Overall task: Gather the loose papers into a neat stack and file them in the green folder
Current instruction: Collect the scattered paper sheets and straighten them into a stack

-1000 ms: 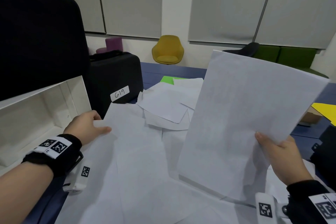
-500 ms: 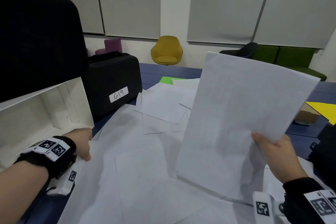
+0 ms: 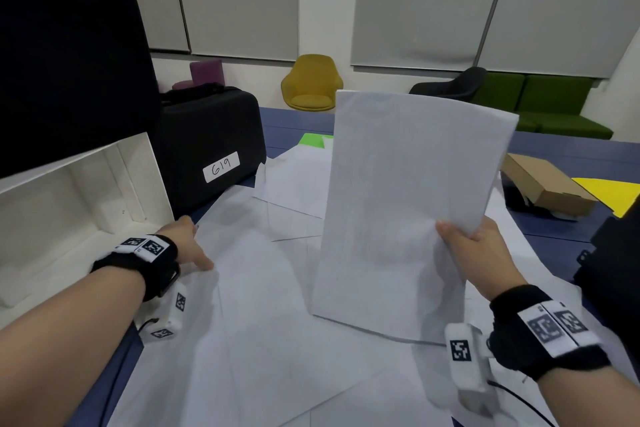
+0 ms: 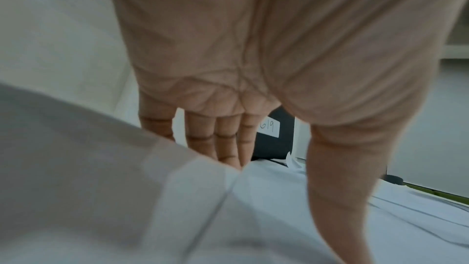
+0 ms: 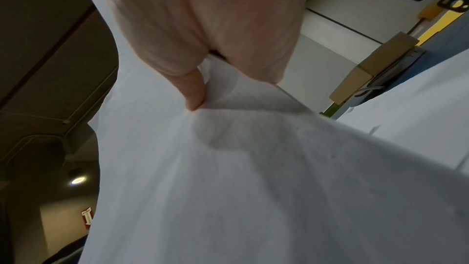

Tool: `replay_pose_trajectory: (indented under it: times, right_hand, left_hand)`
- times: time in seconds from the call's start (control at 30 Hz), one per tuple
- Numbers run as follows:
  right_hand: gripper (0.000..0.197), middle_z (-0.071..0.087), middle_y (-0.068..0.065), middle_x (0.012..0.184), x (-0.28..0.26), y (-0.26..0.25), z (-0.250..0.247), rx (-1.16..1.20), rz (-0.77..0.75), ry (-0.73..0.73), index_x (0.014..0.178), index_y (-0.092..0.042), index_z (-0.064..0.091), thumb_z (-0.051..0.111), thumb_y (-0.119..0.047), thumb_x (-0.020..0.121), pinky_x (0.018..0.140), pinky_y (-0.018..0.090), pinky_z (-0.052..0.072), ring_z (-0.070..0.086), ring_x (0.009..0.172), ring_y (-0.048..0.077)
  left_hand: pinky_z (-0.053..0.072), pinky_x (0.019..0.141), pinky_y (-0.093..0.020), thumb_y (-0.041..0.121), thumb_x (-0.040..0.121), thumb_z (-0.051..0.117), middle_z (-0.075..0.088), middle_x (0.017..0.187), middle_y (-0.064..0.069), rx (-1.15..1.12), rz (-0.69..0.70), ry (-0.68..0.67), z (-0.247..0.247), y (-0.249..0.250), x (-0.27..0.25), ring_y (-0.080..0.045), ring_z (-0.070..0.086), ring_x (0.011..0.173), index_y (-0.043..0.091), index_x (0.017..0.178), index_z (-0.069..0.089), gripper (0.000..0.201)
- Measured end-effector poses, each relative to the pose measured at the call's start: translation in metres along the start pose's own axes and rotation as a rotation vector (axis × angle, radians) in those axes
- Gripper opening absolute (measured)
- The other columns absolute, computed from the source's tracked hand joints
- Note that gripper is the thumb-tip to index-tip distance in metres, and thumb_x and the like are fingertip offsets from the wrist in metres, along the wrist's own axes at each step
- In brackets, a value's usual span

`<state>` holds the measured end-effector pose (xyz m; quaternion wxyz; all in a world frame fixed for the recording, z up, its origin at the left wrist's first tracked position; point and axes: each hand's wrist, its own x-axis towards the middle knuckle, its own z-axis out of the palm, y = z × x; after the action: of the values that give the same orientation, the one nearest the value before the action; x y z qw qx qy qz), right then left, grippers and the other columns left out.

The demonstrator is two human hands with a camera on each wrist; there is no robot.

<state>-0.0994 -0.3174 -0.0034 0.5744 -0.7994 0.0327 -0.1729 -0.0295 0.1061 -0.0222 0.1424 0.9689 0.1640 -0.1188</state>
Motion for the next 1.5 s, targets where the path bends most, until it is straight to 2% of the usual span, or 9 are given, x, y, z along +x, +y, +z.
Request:
replay_pose_trajectory:
  times: [0.13,0.23,0.37,0.53,0.83,1.03,1.23,1.4,1.5]
  right_hand:
    - [0.019,0.064,-0.009,0.09,0.0,-0.003,0.007,-0.026,-0.015,-0.021,0.112,-0.011,0.062,0.055,-0.007,0.095,0.07,0.02,0.046,0.059,0.084,0.004]
    - [0.019,0.065,-0.008,0.091,0.001,-0.003,0.008,-0.039,-0.003,-0.023,0.112,-0.011,0.063,0.055,-0.008,0.095,0.072,0.023,0.048,0.06,0.086,0.005]
    - [0.021,0.067,-0.002,0.093,0.004,0.0,0.006,-0.048,0.013,-0.012,0.113,-0.006,0.064,0.056,-0.01,0.095,0.073,0.027,0.049,0.062,0.086,0.013]
    - [0.018,0.066,-0.004,0.09,0.005,0.001,0.003,-0.036,0.026,-0.012,0.111,-0.008,0.063,0.055,-0.009,0.095,0.067,0.022,0.046,0.061,0.083,0.009]
    - [0.015,0.065,-0.004,0.088,0.005,0.004,0.002,-0.019,0.022,-0.012,0.108,-0.01,0.062,0.055,-0.009,0.096,0.065,0.023,0.045,0.061,0.085,0.011]
    - [0.016,0.065,-0.004,0.089,0.004,0.004,0.0,-0.004,0.015,-0.015,0.109,-0.008,0.063,0.054,-0.008,0.096,0.065,0.022,0.045,0.06,0.082,0.008]
    - [0.015,0.067,-0.001,0.087,0.006,0.001,-0.004,0.007,-0.006,-0.004,0.107,-0.007,0.064,0.055,-0.007,0.095,0.065,0.025,0.046,0.063,0.084,0.013]
    - [0.02,0.068,0.002,0.093,0.01,-0.004,-0.013,0.056,-0.037,0.035,0.113,-0.004,0.064,0.055,-0.009,0.095,0.065,0.022,0.047,0.065,0.087,0.015]
    - [0.017,0.066,-0.006,0.093,0.012,-0.006,-0.022,0.128,-0.077,0.103,0.11,-0.008,0.063,0.057,-0.005,0.094,0.059,0.005,0.047,0.065,0.074,-0.006]
  left_hand:
    - [0.049,0.082,-0.032,0.023,0.065,0.086,0.062,0.116,-0.012,0.04,-0.01,0.076,0.002,0.007,0.001,-0.028,0.06,0.101,0.006,0.117,0.054,0.063]
    - [0.045,0.068,-0.028,0.027,0.066,0.086,0.064,0.097,-0.006,0.088,0.029,0.095,-0.005,0.008,0.001,-0.023,0.058,0.082,0.01,0.096,0.062,0.042]
    - [0.038,0.055,-0.026,0.027,0.072,0.077,0.059,0.075,-0.002,0.106,0.065,0.22,-0.018,0.004,-0.01,-0.02,0.056,0.067,0.015,0.07,0.052,0.028]
    - [0.049,0.067,-0.03,0.027,0.083,0.063,0.061,0.083,-0.001,0.161,0.073,0.326,-0.031,-0.013,-0.025,-0.023,0.061,0.078,0.02,0.085,0.061,0.008]
    - [0.052,0.077,-0.039,0.037,0.088,0.06,0.067,0.091,-0.004,-0.032,0.14,0.534,-0.071,-0.025,-0.059,-0.03,0.061,0.085,0.026,0.093,0.065,0.013]
    - [0.054,0.081,-0.05,0.041,0.09,0.059,0.069,0.102,-0.006,-0.196,0.324,0.799,-0.104,-0.009,-0.091,-0.036,0.064,0.094,0.029,0.103,0.063,0.018]
    - [0.054,0.085,-0.054,0.059,0.081,0.053,0.07,0.106,0.001,-0.485,0.445,0.919,-0.13,-0.006,-0.095,-0.028,0.067,0.097,0.045,0.103,0.056,0.026]
    - [0.046,0.084,-0.036,0.03,0.092,0.06,0.067,0.11,-0.002,-0.604,0.452,0.939,-0.144,0.019,-0.092,-0.023,0.061,0.099,0.021,0.115,0.061,0.024]
    - [0.042,0.086,-0.03,0.022,0.093,0.06,0.066,0.117,-0.009,-0.68,0.469,0.944,-0.148,0.03,-0.088,-0.025,0.06,0.106,0.012,0.117,0.061,0.026]
